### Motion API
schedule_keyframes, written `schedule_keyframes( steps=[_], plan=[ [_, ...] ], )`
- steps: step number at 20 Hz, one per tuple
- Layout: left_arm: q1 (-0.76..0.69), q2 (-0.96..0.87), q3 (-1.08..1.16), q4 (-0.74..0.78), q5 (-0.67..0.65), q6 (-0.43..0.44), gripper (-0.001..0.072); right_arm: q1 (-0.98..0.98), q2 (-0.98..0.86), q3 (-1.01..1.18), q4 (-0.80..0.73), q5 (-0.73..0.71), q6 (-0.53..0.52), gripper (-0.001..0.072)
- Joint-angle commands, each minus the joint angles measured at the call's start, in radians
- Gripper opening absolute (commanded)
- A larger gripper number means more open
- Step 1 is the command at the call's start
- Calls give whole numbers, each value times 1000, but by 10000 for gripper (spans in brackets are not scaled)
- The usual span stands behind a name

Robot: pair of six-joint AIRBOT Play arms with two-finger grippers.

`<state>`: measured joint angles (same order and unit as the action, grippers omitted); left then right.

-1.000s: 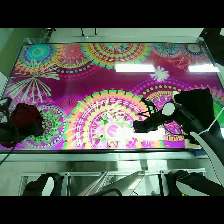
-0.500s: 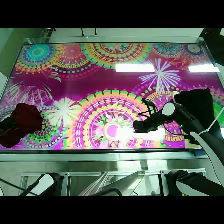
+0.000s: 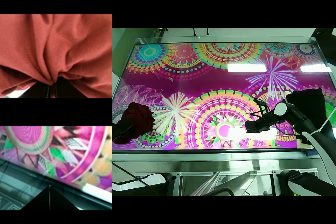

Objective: Fold the shirts.

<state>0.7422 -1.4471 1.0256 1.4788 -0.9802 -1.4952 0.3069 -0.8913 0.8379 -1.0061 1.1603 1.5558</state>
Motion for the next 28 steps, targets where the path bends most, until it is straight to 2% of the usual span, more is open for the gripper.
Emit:
schedule_keyframes(
  steps=[1,4,7,9,13,16,19,20,21,25,26,27,28],
  plan=[
    [-19,-2,83,-268,-112,129,12,1,0,0,0,-1,0,17],
    [-135,124,180,-569,-238,227,12,1,0,0,0,-2,0,17],
    [-348,273,255,-775,-317,272,12,1,0,0,0,-1,0,17],
    [-525,365,259,-789,-297,288,12,1,0,0,0,-1,0,17],
    [-837,473,109,-736,-156,283,12,1,0,0,0,31,0,17],
    [-956,483,-6,-652,-65,283,13,1,0,0,0,46,0,17],
    [-996,435,-82,-632,-45,283,18,1,0,0,0,48,0,18],
    [-998,409,-86,-632,-58,283,280,1,-1,0,0,47,0,17],
    [-995,381,-84,-634,-77,279,702,0,0,0,0,41,0,17],
    [-922,297,-13,-633,-260,279,692,-45,2,28,-3,53,0,36],
    [-894,287,-3,-633,-308,278,691,-73,8,41,-3,61,0,199],
    [-868,285,-10,-632,-348,273,691,-103,15,50,-4,65,0,457],
    [-843,293,-38,-633,-369,271,691,-138,22,51,-4,64,-1,553]
  ],
)
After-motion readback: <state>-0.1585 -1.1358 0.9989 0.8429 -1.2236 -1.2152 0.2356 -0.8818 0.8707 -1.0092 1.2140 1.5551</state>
